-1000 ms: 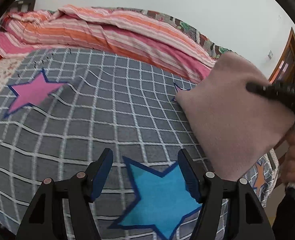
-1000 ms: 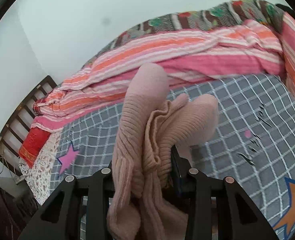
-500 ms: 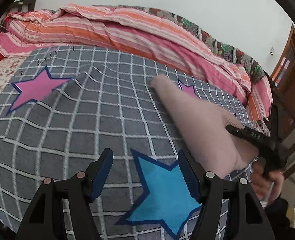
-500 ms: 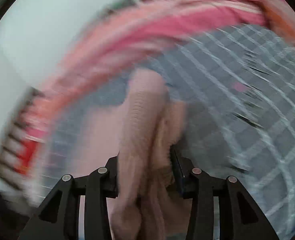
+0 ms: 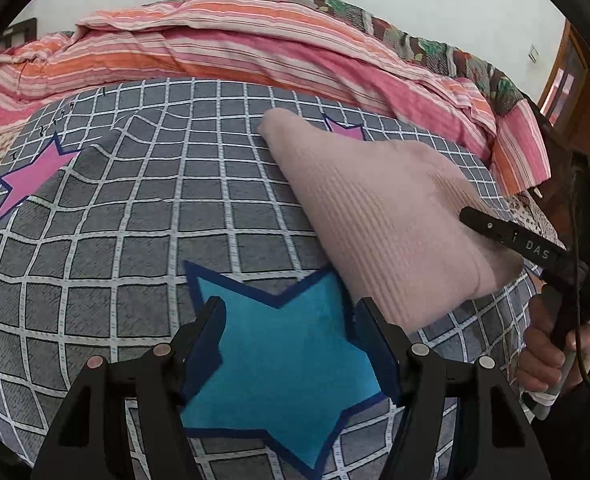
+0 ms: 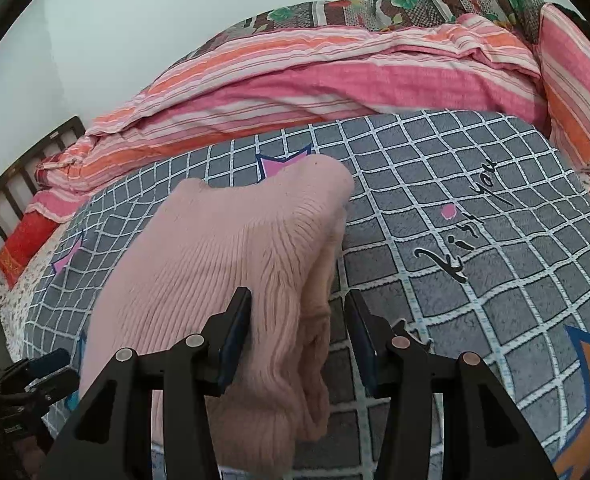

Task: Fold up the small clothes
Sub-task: 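Lower the folded end onto the bundle and open the right gripper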

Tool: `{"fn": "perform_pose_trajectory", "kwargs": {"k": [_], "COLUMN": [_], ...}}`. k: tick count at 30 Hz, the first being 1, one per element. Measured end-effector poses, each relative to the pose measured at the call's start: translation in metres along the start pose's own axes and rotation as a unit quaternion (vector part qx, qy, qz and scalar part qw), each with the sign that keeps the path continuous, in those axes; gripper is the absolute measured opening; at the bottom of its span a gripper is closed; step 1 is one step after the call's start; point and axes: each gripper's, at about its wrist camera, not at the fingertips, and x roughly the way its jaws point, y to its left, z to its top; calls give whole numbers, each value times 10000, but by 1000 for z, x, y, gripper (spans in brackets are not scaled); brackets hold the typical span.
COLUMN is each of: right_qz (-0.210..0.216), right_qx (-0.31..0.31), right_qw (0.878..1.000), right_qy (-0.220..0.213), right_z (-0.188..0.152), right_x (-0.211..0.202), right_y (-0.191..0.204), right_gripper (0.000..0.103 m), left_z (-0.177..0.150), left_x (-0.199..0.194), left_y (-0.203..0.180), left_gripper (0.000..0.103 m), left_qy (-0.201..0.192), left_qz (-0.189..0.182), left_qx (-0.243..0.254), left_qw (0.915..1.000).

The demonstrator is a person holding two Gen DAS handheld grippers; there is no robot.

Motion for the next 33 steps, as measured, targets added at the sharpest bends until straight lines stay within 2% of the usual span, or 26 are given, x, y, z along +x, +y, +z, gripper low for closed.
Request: {"fn": "perform_pose_trajectory", "kwargs": {"k": [4,7,10,12,14,16,17,18,19,21,23,24,27,31,33], "right_qz": [22,46,111,193,248,287,344,419,444,439,540,603,402,439,397], "right_qx": [-129,-206,-112,-3,47,78,90,114,157,225,307,348,194,172,188], "right_qw": [9999,9998,9999,9998,9997,9996,9994,9990,9988,9988,9980,9975,9989,9988,9987], "right_qy": [12,-3,2,-16,-27,6,46,92,127,-4,-138,-69,142,-135,-258], "right_z": [-2,-7,-11,-14,-15,-15,-15,-16,-16,-18,-20,-22,-27,-17,-7], "right_x": [-12,-19,-23,-26,-27,-26,-24,-21,-20,-25,-31,-29,-19,-32,-34], "right_y": [-4,-6,-12,-15,-17,-19,-19,-19,-20,-20,-20,-19,-11,-6,-2], "right_gripper": [46,46,46,46,40,31,19,10,8,6,6,6,6,9,18], "left_z": [-8,-16,-20,-20,-19,-16,-16,-15,-14,-13,-10,-8,-8,-14,-15], "left_x": [-3,-4,2,6,10,16,18,22,22,14,10,11,19,17,14], "left_y": [-6,-9,-19,-28,-37,-45,-48,-50,-51,-46,-36,-30,-17,-16,-16], "left_gripper": [65,65,65,64,57,43,39,30,21,13,12,12,12,13,13], "left_qy": [26,81,166,139,59,23,38,67,61,-197,-317,-296,-97,6,10], "left_qz": [-88,-313,-500,-462,-401,-274,-267,-278,-300,-230,-265,-273,-430,-540,-622], "left_qx": [250,444,525,638,728,775,783,769,750,674,533,413,121,50,97], "left_qw": [9996,9985,9972,9968,9965,9966,9966,9966,9967,9973,9977,9983,9990,9985,9980]}}
